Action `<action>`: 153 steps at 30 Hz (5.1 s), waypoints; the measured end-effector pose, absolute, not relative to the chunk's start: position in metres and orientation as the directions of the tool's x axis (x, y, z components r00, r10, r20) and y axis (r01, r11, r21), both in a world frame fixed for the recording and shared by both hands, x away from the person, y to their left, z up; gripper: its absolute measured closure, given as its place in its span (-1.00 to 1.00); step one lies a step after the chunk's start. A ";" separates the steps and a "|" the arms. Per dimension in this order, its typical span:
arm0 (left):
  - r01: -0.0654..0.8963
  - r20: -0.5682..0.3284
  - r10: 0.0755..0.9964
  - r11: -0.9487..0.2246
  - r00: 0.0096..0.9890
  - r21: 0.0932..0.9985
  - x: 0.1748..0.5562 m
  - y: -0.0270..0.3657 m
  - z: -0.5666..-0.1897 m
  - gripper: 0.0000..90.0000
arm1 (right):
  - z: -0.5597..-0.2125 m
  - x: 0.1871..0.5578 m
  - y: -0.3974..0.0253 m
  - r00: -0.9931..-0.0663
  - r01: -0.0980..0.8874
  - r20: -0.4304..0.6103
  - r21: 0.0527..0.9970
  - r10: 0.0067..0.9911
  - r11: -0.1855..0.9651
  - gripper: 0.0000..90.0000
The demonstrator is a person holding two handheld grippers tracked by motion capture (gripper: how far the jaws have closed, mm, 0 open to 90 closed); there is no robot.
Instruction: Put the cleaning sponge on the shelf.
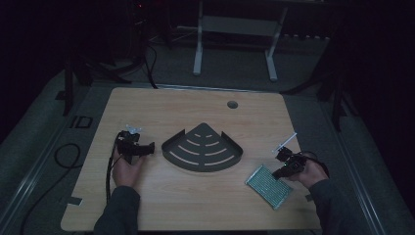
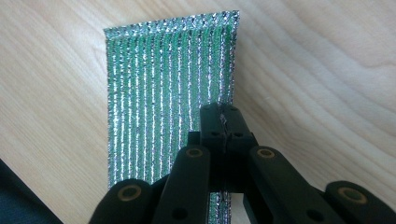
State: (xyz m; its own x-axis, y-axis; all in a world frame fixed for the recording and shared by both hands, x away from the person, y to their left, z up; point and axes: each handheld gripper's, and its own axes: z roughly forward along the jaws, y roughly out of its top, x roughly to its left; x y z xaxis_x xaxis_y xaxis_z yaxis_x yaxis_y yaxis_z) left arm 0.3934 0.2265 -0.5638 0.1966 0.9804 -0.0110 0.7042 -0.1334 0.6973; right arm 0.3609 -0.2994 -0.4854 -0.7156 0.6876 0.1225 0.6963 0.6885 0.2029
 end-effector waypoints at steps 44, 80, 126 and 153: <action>0.704 -0.012 0.981 -0.132 0.196 0.698 0.393 0.226 -0.564 -0.83 | -0.407 0.401 -0.280 -0.679 0.708 0.037 0.297 0.733 0.641 0.99; 0.703 -0.011 0.981 -0.133 0.196 0.698 0.394 0.226 -0.564 -0.83 | -0.381 0.432 -0.252 -0.686 0.693 0.038 0.341 0.727 0.636 0.99; 0.702 -0.011 0.981 -0.132 0.195 0.700 0.394 0.226 -0.564 -0.82 | -0.374 0.453 -0.193 -0.697 0.677 0.044 0.368 0.716 0.637 0.99; 0.702 -0.011 0.981 -0.131 0.194 0.700 0.394 0.226 -0.564 -0.82 | -0.384 0.457 -0.171 -0.696 0.674 0.047 0.386 0.717 0.630 0.99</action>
State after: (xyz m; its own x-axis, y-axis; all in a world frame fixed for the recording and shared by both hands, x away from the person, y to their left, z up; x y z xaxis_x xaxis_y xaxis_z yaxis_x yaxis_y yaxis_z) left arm 0.3937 0.2264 -0.5639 0.1940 0.9809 -0.0115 0.7021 -0.1307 0.6999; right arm 0.4566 -0.1708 -0.3840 -0.6959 0.7166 0.0469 0.6743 0.6296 0.3859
